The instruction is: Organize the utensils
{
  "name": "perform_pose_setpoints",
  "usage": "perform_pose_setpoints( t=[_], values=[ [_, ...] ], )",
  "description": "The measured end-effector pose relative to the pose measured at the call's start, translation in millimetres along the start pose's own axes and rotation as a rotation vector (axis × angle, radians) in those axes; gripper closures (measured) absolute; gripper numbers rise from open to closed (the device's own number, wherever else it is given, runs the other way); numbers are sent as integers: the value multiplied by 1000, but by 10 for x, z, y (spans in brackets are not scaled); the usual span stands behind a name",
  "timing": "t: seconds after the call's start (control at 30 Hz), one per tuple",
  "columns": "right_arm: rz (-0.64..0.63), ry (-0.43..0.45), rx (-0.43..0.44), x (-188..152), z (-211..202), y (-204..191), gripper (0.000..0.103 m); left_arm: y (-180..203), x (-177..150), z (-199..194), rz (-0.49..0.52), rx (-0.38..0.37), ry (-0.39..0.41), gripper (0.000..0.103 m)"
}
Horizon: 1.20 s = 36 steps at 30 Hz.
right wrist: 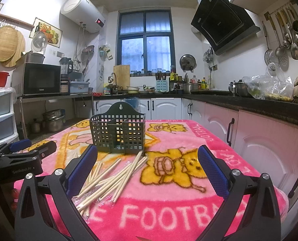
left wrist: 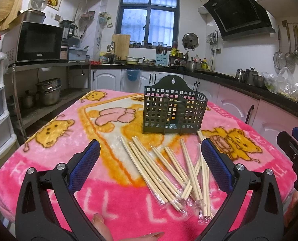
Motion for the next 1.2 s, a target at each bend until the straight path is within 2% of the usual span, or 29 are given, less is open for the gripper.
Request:
perform_pose_setpoints(
  t=[0.67, 0.8, 1.2],
  values=[
    [-2, -10, 8, 7, -6, 17, 6, 29, 1, 12, -4, -1, -2, 10],
    [-7, -24, 23, -3, 69, -25, 6, 69, -19, 44, -14, 1, -10, 10],
    [-27, -110, 92, -19, 304, -83, 6, -153, -19, 150, -42, 5, -52, 10]
  ],
)
Point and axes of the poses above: each gripper's, at about its wrist camera, not at the fingertips, and z roughly the way its jaws point, y to its right, x to its top, the point moved 3 cm from there along z, roughly the way its jaws point, and after that the axes turned 11 degrees about x, right-handed, at the moved point
